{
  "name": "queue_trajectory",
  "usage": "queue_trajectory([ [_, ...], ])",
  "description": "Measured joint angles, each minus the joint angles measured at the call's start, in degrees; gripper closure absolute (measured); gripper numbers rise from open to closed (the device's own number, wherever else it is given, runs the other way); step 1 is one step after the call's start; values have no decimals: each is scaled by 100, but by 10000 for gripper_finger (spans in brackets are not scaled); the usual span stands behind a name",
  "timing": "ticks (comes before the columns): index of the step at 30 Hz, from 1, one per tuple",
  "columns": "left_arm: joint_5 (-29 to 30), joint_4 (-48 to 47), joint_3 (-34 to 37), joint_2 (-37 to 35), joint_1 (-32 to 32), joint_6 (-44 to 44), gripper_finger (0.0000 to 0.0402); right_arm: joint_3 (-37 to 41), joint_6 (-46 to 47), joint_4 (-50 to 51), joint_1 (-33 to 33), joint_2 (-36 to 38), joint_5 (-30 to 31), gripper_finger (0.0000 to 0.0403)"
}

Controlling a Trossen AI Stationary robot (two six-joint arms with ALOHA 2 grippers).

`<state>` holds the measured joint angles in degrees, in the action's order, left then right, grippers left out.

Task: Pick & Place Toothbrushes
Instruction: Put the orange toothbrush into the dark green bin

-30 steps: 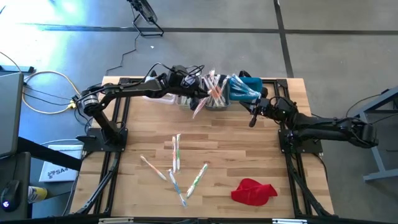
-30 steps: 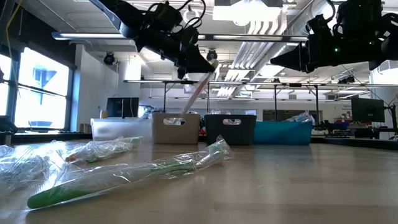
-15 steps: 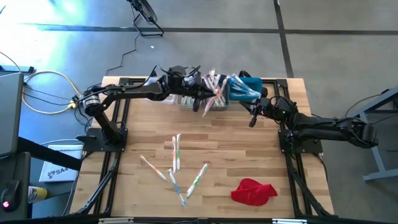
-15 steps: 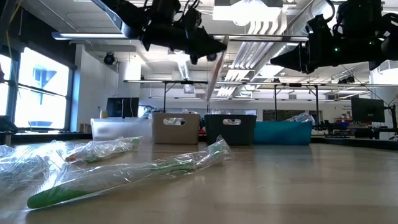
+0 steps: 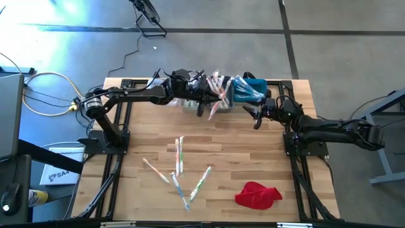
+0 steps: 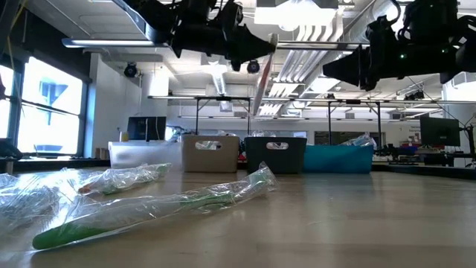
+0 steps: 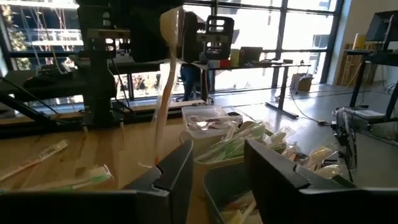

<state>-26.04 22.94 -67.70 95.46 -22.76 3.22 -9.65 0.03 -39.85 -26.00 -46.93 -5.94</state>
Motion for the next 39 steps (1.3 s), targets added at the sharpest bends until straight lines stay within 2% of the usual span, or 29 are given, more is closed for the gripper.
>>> queue_trajectory([
  [5, 2, 5, 0, 0, 0, 0, 385, 9, 240, -543, 13, -516, -144, 262],
  [12, 7, 9, 2, 0, 0, 93, 385, -93, 499, -1950, 173, -1799, -168, 268],
  [25, 17, 11, 4, 0, 0, 105, 385, -1447, 497, -2127, 540, -3673, -170, 267],
  [30, 13, -11, 4, 0, 0, 257, 385, -1737, 624, -2123, 540, -3972, -219, 267],
  [35, -4, -33, 4, 0, 0, 282, 385, -1925, 640, -2105, 538, -4077, -658, 267],
  [39, -2, -34, 4, 0, 0, 297, 385, -1989, 631, -2085, 540, -4077, -774, 268],
])
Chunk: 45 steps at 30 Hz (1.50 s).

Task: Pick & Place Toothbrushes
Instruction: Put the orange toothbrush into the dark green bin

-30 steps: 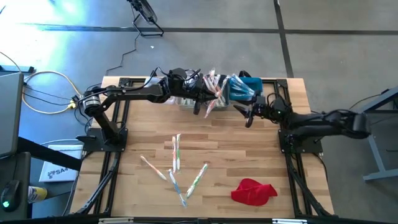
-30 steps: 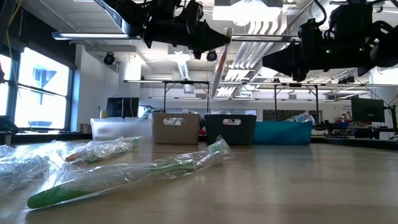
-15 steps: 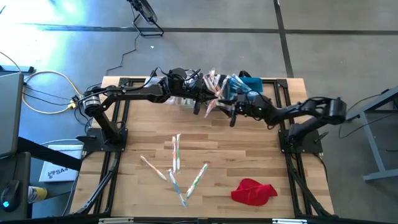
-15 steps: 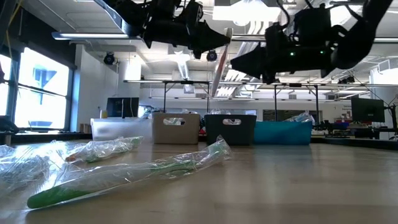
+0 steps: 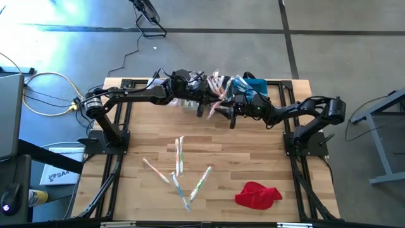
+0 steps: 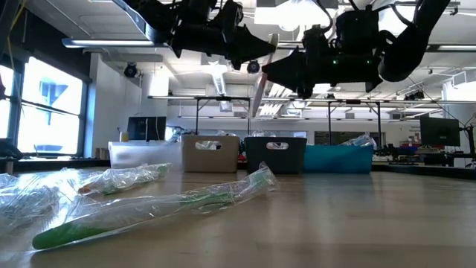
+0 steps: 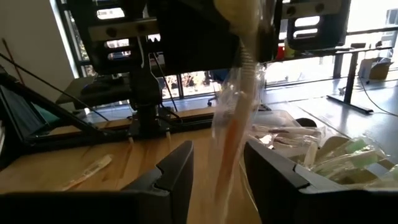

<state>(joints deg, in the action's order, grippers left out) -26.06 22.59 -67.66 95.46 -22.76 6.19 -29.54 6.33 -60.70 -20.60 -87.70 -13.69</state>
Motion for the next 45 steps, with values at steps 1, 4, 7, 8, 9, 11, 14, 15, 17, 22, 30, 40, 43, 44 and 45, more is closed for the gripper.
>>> queue_trajectory([
  [1, 1, -3, 2, 0, 0, 1, 385, 0, -20, -2, 0, 0, -4, 270],
  [4, 4, 1, 2, 0, -2, 1, 385, 0, -47, 0, 0, 0, -5, 280],
  [7, 4, -1, 2, 0, -2, 1, 385, 0, -53, 4, 0, 0, -5, 303],
  [8, 2, -1, 2, 0, -2, 1, 385, 0, -53, 4, 0, 0, -5, 313],
  [9, 2, -1, 2, 0, -2, 1, 385, 0, -53, 4, 0, 0, -5, 323],
  [11, 2, -1, 2, 0, 0, -2, 385, 0, -57, 4, -2, 0, -1, 344],
  [14, 0, -1, 2, 0, 0, 0, 385, 0, -163, 8, -2, 0, 12, 371],
  [15, 0, -1, 2, 0, 0, 2, 385, 0, -184, 8, -2, 0, 15, 379],
  [17, 0, 0, 2, 0, 0, 3, 385, 0, -184, 6, -2, 0, 18, 388],
  [22, 1, -2, 2, 0, 0, 1, 385, 0, -187, 1, -4, 0, 17, 387],
  [30, 4, -5, 2, 0, -5, -67, 384, 0, -164, 2, -2, 0, 10, 392],
  [40, 81, -95, 2, -3, -11, 90, 296, 0, -156, 4, 0, 4, 6, 394],
  [43, 90, -433, 7, -141, -52, 96, 275, 0, -156, 6, 0, 4, 2, 394],
  [44, 94, -561, 7, -237, -95, 101, 271, 0, -155, 4, 0, 4, 2, 394],
  [45, 113, -731, 7, -353, -144, 103, 270, 0, -154, 4, 0, 4, 2, 394],
])
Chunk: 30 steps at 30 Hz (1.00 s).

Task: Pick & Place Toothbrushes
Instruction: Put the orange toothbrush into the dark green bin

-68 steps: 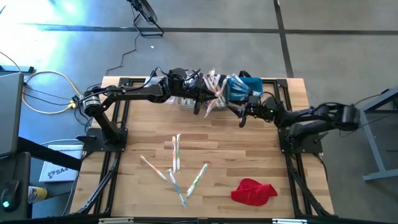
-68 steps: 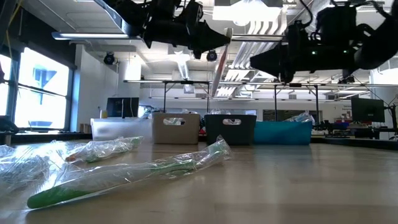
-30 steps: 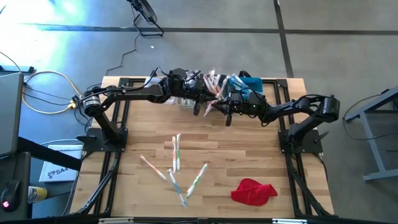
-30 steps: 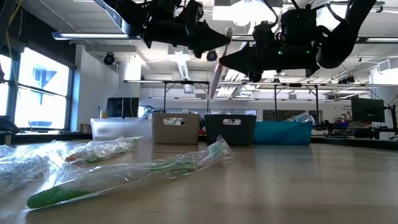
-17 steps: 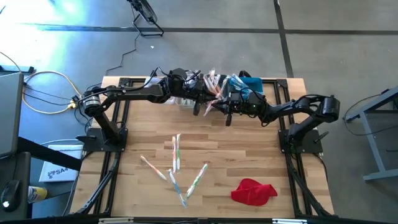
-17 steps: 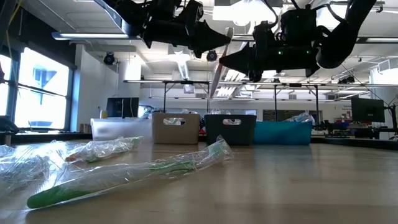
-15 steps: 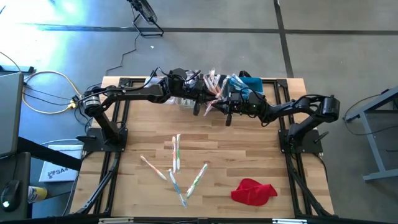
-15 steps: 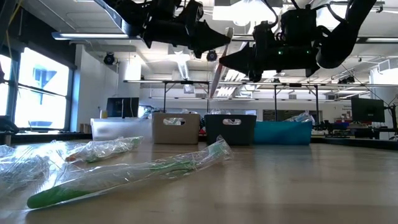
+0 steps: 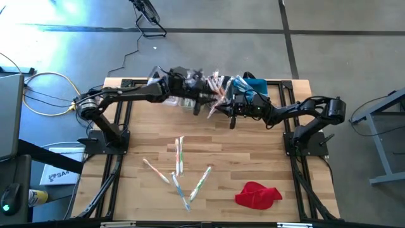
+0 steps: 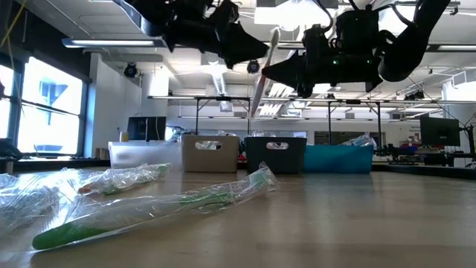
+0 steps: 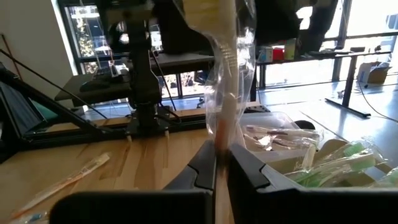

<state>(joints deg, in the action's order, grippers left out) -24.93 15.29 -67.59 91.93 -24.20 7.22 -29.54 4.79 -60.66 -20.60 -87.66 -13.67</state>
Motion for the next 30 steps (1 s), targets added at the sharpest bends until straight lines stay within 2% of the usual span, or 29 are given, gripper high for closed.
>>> queue_trajectory([
  [10, 0, -1164, -2, -813, -533, -18, 273, 0, 52, 107, -221, 193, 15, 395],
  [19, -78, -2735, 3, -1012, -575, 7, 275, 0, 896, 752, -783, 545, 22, 395],
  [23, -163, -2704, 268, -1086, -462, 52, 296, 0, 914, 987, -890, 699, 62, 395],
  [30, -242, -2154, 1017, -1754, -467, 250, 366, 0, 868, 1665, -905, 1144, 742, 395],
])
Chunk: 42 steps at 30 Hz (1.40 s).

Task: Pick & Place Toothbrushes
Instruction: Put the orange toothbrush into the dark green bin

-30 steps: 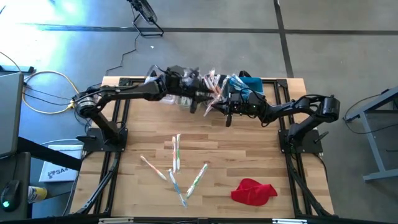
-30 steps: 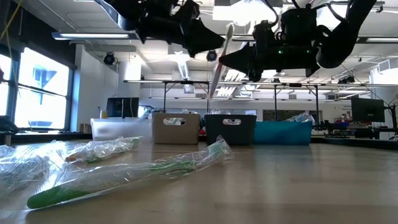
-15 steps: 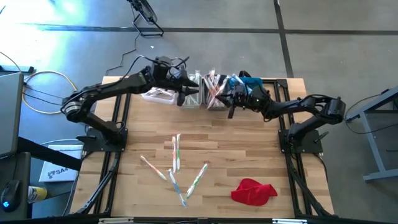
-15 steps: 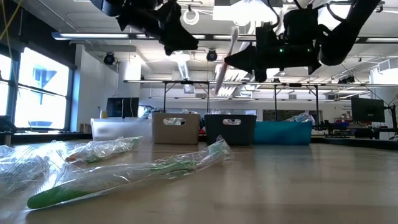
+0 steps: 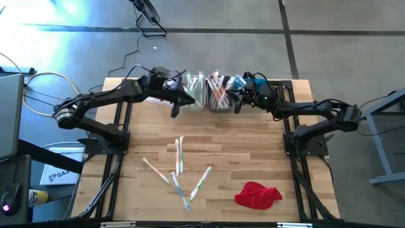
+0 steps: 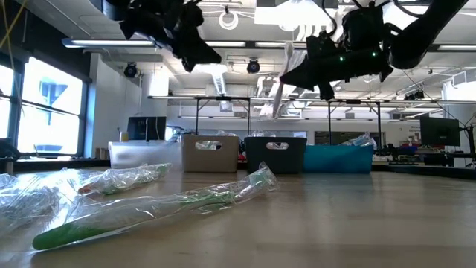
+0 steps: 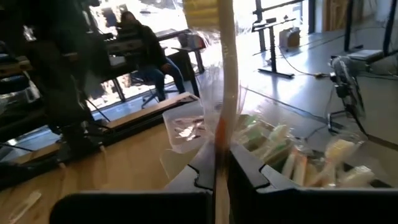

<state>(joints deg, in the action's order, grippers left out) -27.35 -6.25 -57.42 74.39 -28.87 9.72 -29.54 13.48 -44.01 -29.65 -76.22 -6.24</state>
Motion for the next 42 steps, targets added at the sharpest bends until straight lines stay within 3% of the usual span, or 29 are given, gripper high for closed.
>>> queue_trajectory([
  [4, -9, 517, 545, -466, 0, 21, 397, -127, -16, 677, 18, 323, 331, 395],
  [10, 136, 1305, 1270, -978, 0, -57, 392, -1200, -194, 2872, 122, 293, 1061, 395],
  [13, 175, 1667, 1625, -1152, 0, -138, 392, -1535, -268, 3405, 111, 241, 1170, 395],
  [20, 388, 2407, 2497, -1706, 0, -270, 391, -1636, -145, 3528, -137, 200, 1171, 395],
  [26, 465, 2726, 2968, -2082, 0, -325, 391, -1635, 113, 3569, -301, -313, 1063, 394],
  [33, 458, 2716, 3011, -2153, 0, -468, 391, -1631, 284, 3436, -438, -913, 1201, 394],
  [42, 456, 2726, 3011, -2153, 0, -574, 391, -1631, 634, 3423, -586, -1614, 775, 394],
])
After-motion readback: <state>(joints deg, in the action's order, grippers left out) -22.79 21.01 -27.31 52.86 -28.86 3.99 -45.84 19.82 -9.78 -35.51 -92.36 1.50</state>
